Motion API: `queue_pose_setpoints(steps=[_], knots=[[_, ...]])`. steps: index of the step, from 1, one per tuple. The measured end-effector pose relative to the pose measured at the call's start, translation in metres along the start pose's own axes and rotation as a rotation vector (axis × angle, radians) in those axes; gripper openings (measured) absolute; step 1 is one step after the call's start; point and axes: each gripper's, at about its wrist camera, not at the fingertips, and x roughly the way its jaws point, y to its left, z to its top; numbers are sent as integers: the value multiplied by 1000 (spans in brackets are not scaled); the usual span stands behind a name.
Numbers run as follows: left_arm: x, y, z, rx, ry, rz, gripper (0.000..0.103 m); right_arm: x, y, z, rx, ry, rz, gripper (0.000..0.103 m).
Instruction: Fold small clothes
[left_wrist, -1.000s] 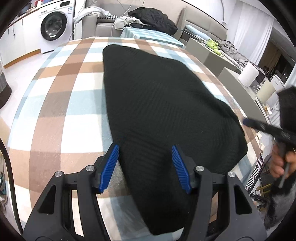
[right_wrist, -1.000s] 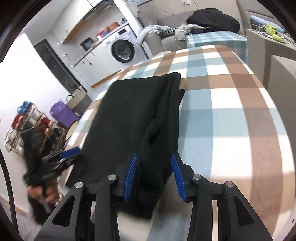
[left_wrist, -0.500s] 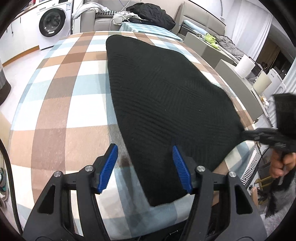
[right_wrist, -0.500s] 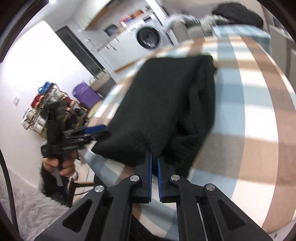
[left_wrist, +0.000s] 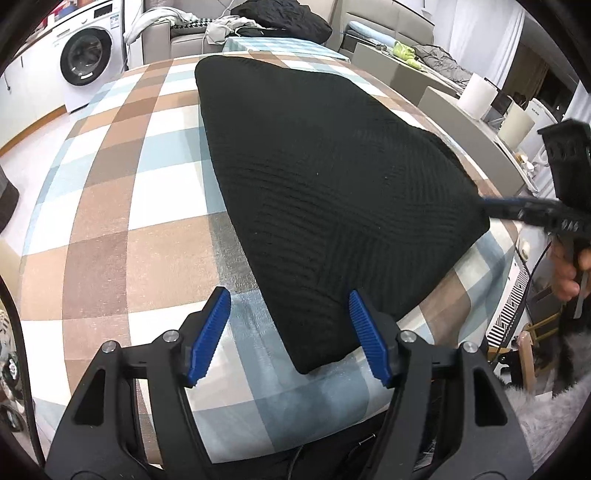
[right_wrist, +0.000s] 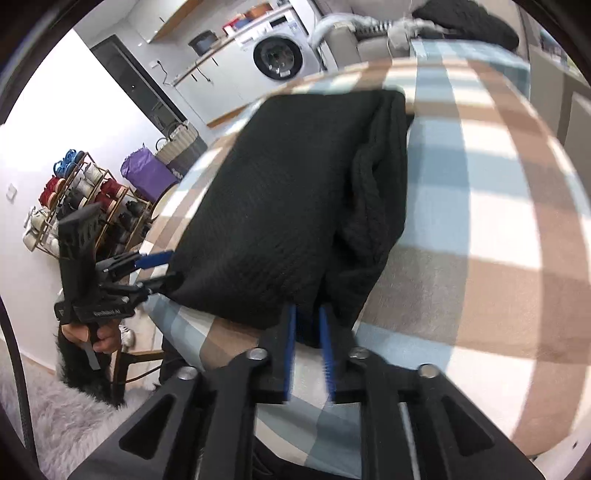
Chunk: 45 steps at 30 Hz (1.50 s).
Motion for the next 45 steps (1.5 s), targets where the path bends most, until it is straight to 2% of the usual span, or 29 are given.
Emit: queue_pose_setpoints(steps=[1,2,5,8,9,12,13,14,16,18,19,21,24,28,37,39,41,45], knots=[[-1,3,1,-15,-3,-12,64,-5,-3,3,17,-33,-8,49],[-1,5,2,-28,-8,-19,64,-6,-6,6,35,-58,-22,52],[-1,17,7,-98,-26,-34,64,3,-12,17,87,-89,-55,53],[5,27,12,-156,-39,-49,64,22,-11,23,88,-62,-75,53],[7,29,14,-171,-36,-54,64,28,-12,22,97,-40,-59,53],[11,34,20,-196,-51,-68,64,29,-16,20,124,-47,-25,57],[14,35,23,-204,-57,-71,60,30,-16,20,126,-47,-21,59],[15,36,25,-209,-59,-78,55,32,-15,20,127,-49,-25,59],[22,37,31,-215,-52,-106,34,35,-13,19,132,-57,-19,59],[25,36,35,-215,-57,-105,28,39,-11,18,130,-56,-33,57],[26,35,37,-211,-60,-101,25,41,-10,17,127,-58,-37,50],[28,34,40,-209,-65,-99,23,42,-11,16,143,-71,-44,37],[31,38,46,-210,-75,-89,23,44,-12,15,175,-83,-43,32],[37,48,60,-211,-91,-60,23,54,-7,25,166,-88,-64,31],[62,78,121,-195,-128,38,23,90,-4,83,161,-113,-151,31],[65,82,126,-199,-126,34,23,93,-9,90,174,-124,-168,31],[64,83,126,-201,-127,34,23,91,-14,93,197,-116,-146,33],[50,81,113,-193,-141,73,24,67,-14,82,192,-135,-149,38]])
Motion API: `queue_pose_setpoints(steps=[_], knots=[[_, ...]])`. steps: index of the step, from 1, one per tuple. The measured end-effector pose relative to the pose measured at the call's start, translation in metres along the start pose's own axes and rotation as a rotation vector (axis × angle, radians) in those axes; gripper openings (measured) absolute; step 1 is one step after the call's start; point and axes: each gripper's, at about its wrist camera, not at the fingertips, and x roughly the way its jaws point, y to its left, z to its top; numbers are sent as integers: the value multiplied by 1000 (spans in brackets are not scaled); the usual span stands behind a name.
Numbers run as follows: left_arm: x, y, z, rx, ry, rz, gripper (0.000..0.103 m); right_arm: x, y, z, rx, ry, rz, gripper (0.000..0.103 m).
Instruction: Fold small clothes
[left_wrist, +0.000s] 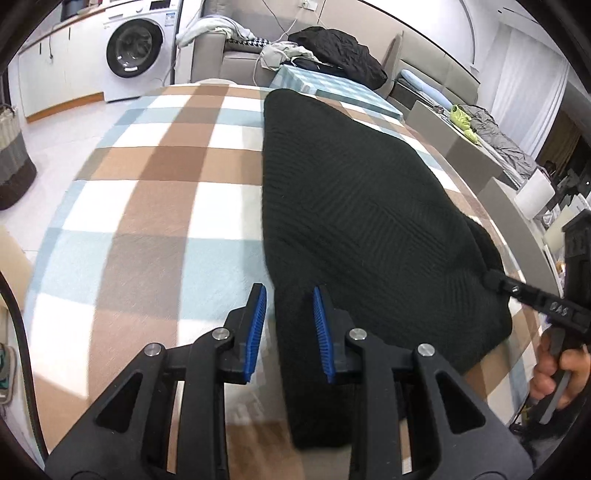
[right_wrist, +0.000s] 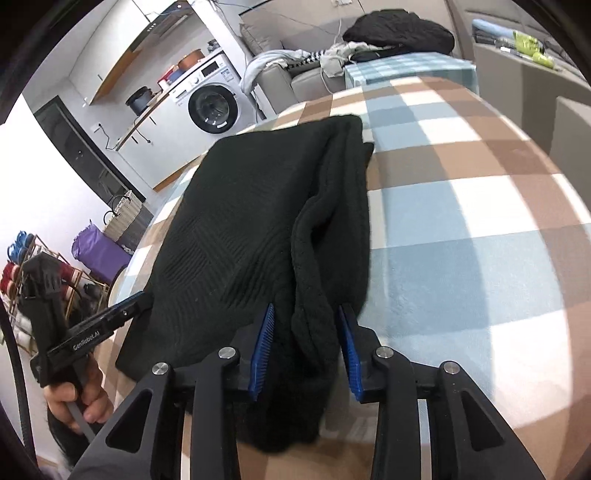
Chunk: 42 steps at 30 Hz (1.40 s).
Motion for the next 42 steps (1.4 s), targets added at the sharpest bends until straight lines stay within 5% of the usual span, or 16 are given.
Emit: queue_pose_setpoints(steps=[4,7,15,20,23,25,28,29,32,37,42], knots=[[-19,-4,-14,17,-21,15,29,-17,-5,-7,-14,-19,24,34],[-22,-13,-23,52,-17,-3,33,-5,-8,-16,-17,49,31,9],[-26,-10,-39,45,7,-17,33,-28,-16,-13,-1,24,-3,15],[-25,-10,-42,40,15,-17,34,-34,11,-12,-85,3,87,22],[-23,-10,-43,42,21,-19,34,-12,22,-17,-128,70,101,22],[-22,-8,-43,43,21,-17,38,-4,24,-21,-172,61,56,10],[-26,-7,-44,41,20,-11,39,-11,18,-23,-152,57,57,12],[-29,-6,-45,41,17,-10,40,-16,18,-24,-157,43,57,14],[-39,-8,-48,52,-14,4,45,-34,15,-26,-153,-15,48,45],[-57,-19,-53,107,-84,45,71,-58,20,-27,-215,-124,30,79],[-82,-24,-56,111,-167,61,88,-70,26,-31,-245,-201,55,99]])
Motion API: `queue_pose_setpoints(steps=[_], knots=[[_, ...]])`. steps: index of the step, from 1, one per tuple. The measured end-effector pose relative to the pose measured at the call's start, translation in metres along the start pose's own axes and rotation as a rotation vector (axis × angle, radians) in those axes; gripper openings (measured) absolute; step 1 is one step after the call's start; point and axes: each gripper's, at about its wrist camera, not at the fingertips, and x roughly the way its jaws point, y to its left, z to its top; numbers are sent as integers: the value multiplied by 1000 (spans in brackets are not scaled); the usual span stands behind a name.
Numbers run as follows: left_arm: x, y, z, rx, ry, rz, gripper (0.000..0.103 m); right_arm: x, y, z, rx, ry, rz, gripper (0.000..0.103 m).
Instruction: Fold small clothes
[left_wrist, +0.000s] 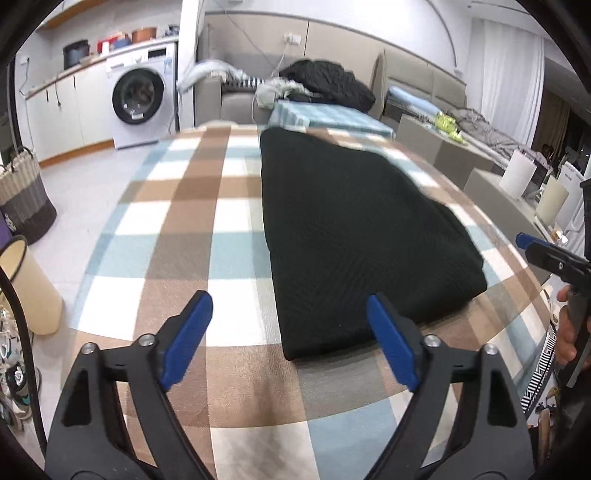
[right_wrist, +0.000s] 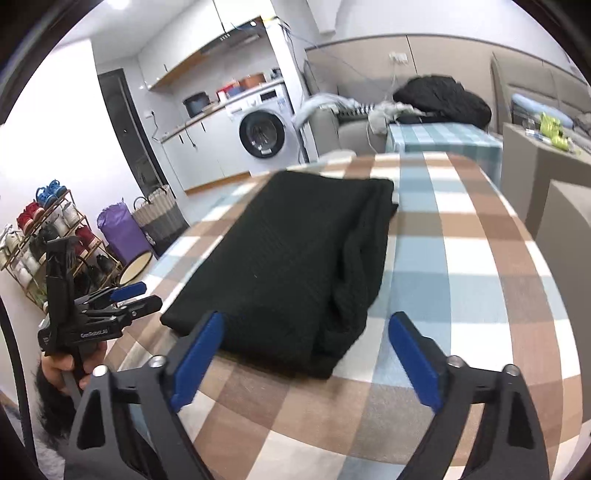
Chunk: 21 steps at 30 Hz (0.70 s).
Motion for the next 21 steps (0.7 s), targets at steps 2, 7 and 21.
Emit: queue_pose_setpoints(steps=[2,7,21], knots=[[-9,-3,0,12,-26,15,94,-4,3,-1,-10,-23,5,103],[-23,-9,-5,23,-88,32,102,-11,11,-7,-35,-57,3,103],[-35,-15,-11,-4,-142,37,102,-30,14,-20,-52,-136,-6,103]])
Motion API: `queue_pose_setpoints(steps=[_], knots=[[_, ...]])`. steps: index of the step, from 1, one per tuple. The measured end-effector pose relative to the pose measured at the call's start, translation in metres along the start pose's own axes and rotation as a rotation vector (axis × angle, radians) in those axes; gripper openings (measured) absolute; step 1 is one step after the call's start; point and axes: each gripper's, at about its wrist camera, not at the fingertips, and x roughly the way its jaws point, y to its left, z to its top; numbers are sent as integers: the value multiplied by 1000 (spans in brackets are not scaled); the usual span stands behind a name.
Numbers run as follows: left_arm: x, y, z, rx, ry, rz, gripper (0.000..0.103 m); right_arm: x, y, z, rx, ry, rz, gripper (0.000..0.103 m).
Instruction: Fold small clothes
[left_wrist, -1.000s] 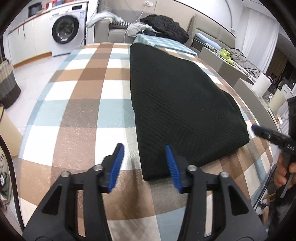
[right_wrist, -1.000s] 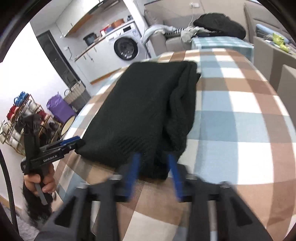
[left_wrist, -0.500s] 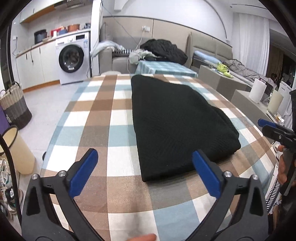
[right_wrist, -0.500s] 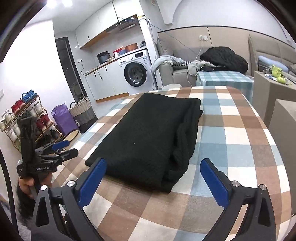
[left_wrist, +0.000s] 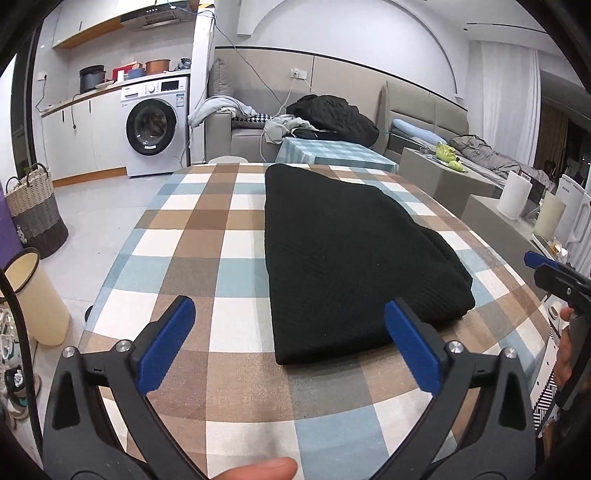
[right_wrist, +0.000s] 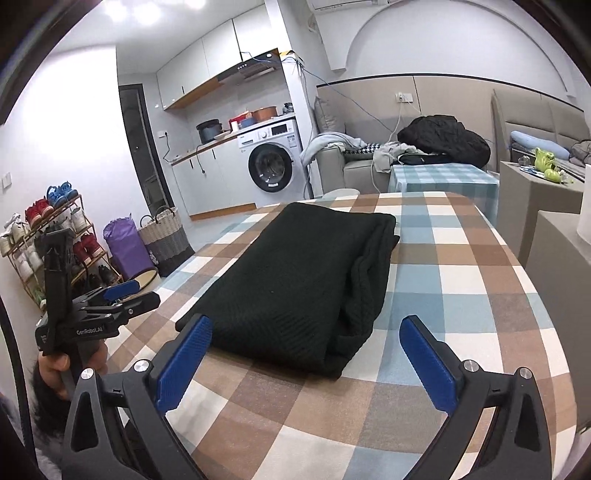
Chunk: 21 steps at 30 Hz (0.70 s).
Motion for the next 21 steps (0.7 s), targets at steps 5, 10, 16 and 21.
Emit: queue_pose_setpoints(steps=[5,10,16,21], knots=[[-5,-2,0,0,-14,-1,102,-3,3,-1,-14,-6,0,103],[-9,-6,0,11,-20,-7,102,-3,5,-2,-20,-6,-4,103],[-10,-8,-1,18,-20,-13,102,2,5,-2,-25,8,-32,103],[-9,-8,-2,14,-15,-19,102,3,8,-3,-51,17,-45,103]])
